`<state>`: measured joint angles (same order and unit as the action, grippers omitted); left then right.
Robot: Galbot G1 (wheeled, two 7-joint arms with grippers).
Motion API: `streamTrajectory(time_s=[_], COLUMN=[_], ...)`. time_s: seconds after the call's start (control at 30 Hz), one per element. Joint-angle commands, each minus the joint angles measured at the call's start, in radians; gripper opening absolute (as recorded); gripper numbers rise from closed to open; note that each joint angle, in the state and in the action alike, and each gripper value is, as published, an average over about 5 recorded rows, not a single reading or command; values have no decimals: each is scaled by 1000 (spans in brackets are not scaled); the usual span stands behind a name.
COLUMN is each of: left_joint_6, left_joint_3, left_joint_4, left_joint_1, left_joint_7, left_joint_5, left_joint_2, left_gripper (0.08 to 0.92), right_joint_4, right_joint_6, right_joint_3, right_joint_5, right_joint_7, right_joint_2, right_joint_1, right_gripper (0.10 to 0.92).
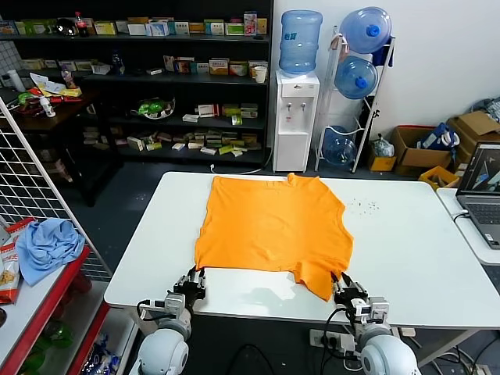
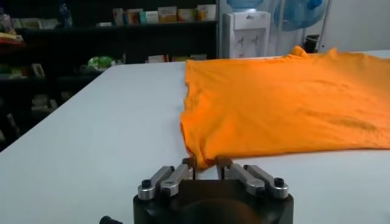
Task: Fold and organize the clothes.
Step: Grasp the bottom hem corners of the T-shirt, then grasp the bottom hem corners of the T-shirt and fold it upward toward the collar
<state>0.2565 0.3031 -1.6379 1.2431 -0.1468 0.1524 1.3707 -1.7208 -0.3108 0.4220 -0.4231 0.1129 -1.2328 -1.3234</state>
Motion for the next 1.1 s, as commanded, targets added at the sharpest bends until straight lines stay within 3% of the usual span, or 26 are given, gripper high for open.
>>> streamTrajectory(time_s=[0.03,0.23,0.7,1.1], left_joint_6=[-4,-21,-28,-48], left_joint_3=[-2,-3,0,27], left_joint_4=[-1,-21,-163,-323], left_joint_1=[-1,11,90,296], left_joint_7=[-3,-4,-14,-12], left_joint_5=[1,-12,-19,-59], left_joint_2=[-1,-5,-53,-101], left_gripper=[197,90,90,90], right_joint_4=[-3,-31,-224,-337], right_joint_6=[-7,-15,-10,56], right_joint_3=[-3,-1,63,109], right_joint_5=[2,11,48,157], right_joint_7=[7,14,34,30], right_joint_2=[-2,0,74,113], right_joint_1=[2,-23,-221,-384], right_gripper=[173,124,124,124])
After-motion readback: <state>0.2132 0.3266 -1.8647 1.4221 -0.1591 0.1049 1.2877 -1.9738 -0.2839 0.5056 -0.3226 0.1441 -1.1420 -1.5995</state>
